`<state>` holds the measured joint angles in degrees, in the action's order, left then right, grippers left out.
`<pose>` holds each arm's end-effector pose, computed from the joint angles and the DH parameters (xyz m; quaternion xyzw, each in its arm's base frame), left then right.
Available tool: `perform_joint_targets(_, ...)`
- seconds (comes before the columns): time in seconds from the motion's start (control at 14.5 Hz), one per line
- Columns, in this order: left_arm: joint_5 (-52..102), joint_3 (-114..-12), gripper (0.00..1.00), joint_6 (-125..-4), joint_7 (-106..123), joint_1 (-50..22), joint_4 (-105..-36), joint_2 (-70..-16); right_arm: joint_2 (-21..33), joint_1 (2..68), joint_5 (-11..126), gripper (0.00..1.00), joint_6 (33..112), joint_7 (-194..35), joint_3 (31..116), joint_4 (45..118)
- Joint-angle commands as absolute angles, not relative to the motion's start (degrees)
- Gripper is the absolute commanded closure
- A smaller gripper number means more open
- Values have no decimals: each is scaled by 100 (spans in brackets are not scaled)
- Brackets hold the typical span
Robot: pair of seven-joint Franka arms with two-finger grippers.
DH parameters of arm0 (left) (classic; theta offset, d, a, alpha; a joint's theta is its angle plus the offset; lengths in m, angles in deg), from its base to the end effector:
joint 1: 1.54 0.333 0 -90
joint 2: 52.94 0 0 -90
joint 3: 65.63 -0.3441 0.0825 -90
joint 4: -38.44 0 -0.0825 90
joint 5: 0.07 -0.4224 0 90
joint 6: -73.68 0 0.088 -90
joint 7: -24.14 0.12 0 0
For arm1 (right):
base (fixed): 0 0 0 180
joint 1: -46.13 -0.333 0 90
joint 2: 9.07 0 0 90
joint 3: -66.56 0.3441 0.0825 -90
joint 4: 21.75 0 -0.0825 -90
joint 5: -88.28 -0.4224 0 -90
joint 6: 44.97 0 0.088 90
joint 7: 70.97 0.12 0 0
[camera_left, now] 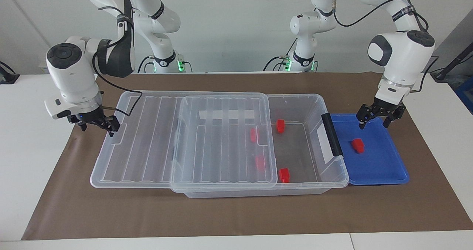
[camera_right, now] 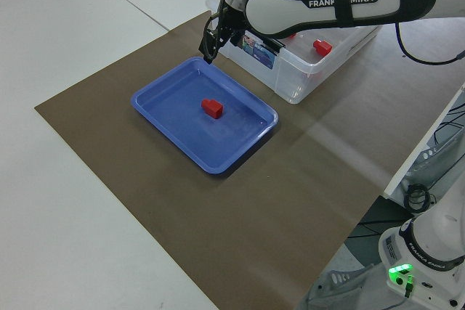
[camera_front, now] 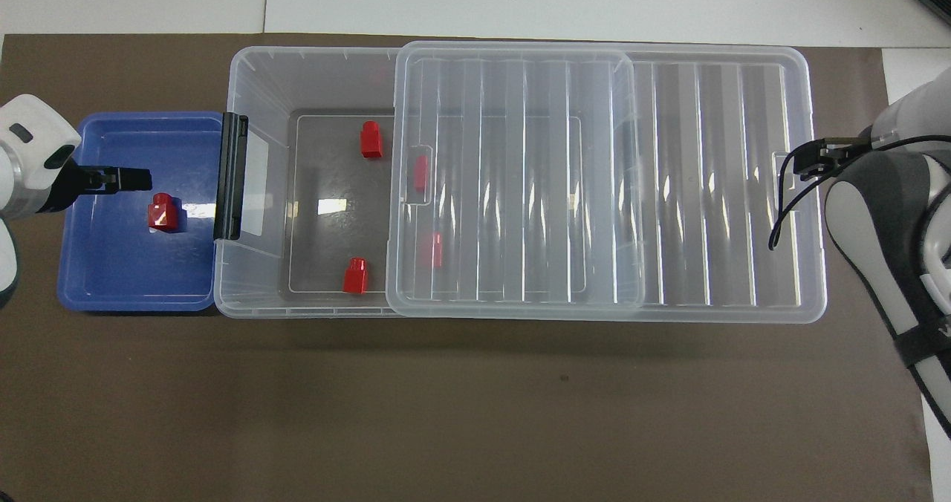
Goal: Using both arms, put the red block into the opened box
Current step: 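Lower the left gripper onto the red block while the right gripper withdraws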
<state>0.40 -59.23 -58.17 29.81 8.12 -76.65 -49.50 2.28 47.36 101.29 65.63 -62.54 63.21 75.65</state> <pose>0.6257 0.0363 0.4460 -0.9930 0.0180 -0.1163 0.0024 0.6642 -0.0691 0.4818 0.9908 -0.0739 0.0198 0.1118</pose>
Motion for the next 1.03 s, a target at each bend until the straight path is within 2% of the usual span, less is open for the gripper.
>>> perform_joint_targets(0.0,81,-5886,0,-6543,3082,1023,-8301,-4978,-36,4780,10077,0,6384,-6271,6418,7555)
perform_joint_targets(0.28,81,-5886,0,-6834,3100,1094,-8346,-4628,-440,4771,9260,0,6227,-6245,6419,7511)
perform_joint_targets(0.48,81,-5886,0,-7247,3039,1085,-8346,-4197,-870,4754,9118,0,5744,-6236,6436,7493)
perform_joint_targets(0.69,81,-5886,0,-7388,3038,1068,-8346,-3994,-1257,4798,9109,0,5050,-6236,6401,7449)
perform_joint_targets(0.96,81,-5886,0,-7477,3056,1085,-8346,-3792,-1329,4754,9109,0,4732,-5928,6418,7458)
